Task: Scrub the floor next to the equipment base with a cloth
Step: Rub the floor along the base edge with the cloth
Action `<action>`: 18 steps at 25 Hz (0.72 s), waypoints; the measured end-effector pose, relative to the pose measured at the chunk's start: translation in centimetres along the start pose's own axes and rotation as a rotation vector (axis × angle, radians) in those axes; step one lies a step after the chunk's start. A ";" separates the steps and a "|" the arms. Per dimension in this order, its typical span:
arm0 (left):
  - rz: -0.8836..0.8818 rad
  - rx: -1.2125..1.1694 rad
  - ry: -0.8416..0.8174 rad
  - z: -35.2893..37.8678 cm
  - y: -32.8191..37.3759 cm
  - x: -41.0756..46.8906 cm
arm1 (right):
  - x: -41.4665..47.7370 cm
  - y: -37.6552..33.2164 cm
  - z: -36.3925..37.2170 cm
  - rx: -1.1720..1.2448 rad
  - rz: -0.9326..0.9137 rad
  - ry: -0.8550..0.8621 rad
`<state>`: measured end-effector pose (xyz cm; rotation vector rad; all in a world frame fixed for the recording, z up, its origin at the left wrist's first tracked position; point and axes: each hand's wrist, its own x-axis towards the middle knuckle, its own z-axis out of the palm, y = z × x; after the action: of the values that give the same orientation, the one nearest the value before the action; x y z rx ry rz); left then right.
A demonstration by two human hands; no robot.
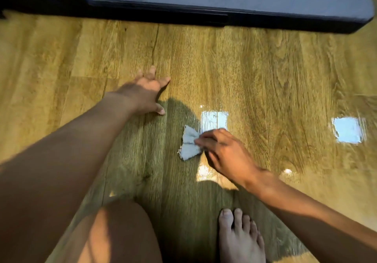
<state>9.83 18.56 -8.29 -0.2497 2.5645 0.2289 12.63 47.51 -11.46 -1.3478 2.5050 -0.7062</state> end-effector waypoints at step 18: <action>-0.036 0.050 -0.071 0.9 4.0 1.1 | 4.3 4.4 -2.9 0.013 0.065 0.037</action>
<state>8.46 22.45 -9.19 -0.2635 2.4896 0.1567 5.85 46.90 -10.99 -1.2533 2.5559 -0.7392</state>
